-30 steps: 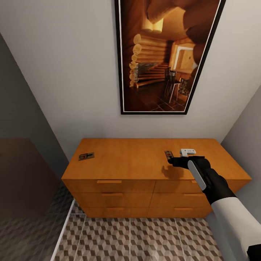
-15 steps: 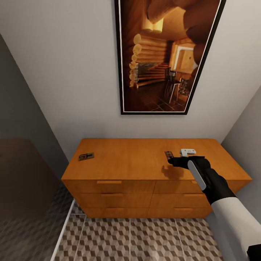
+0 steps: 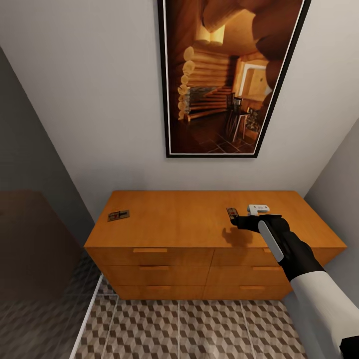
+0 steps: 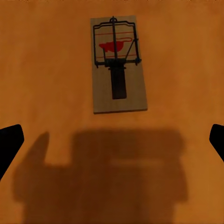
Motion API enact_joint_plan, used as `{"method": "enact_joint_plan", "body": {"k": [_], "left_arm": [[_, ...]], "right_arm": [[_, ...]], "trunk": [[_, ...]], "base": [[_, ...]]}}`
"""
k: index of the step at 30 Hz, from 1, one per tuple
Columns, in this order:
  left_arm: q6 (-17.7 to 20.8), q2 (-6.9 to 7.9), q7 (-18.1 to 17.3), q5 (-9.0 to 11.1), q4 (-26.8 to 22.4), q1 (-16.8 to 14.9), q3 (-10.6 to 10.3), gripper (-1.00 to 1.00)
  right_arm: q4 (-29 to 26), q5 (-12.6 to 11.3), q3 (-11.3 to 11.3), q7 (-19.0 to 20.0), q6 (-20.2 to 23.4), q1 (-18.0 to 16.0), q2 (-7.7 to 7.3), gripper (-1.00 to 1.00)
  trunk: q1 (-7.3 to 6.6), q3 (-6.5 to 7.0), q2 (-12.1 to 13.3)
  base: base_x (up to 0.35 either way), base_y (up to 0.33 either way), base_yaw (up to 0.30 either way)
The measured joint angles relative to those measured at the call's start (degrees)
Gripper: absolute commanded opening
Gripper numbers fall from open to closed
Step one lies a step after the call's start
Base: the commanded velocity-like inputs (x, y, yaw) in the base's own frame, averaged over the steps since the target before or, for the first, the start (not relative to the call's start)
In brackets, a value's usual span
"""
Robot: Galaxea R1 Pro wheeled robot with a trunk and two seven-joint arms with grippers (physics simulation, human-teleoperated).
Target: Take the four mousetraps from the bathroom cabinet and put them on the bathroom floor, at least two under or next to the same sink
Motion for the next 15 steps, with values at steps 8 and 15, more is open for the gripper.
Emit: {"method": "enact_joint_plan", "body": {"k": [8,15], "left_arm": [[0.0,0.0,0.0,0.0,0.0,0.0,0.0,1.0],[0.0,0.0,0.0,0.0,0.0,0.0,0.0,1.0]], "right_arm": [[0.0,0.0,0.0,0.0,0.0,0.0,0.0,1.0],[0.0,0.0,0.0,0.0,0.0,0.0,0.0,1.0]], "trunk": [[-0.02,0.0,0.0],[-0.01,0.0,0.0]], "base": [[0.134,0.0,0.0],[0.119,0.0,0.0]]}}
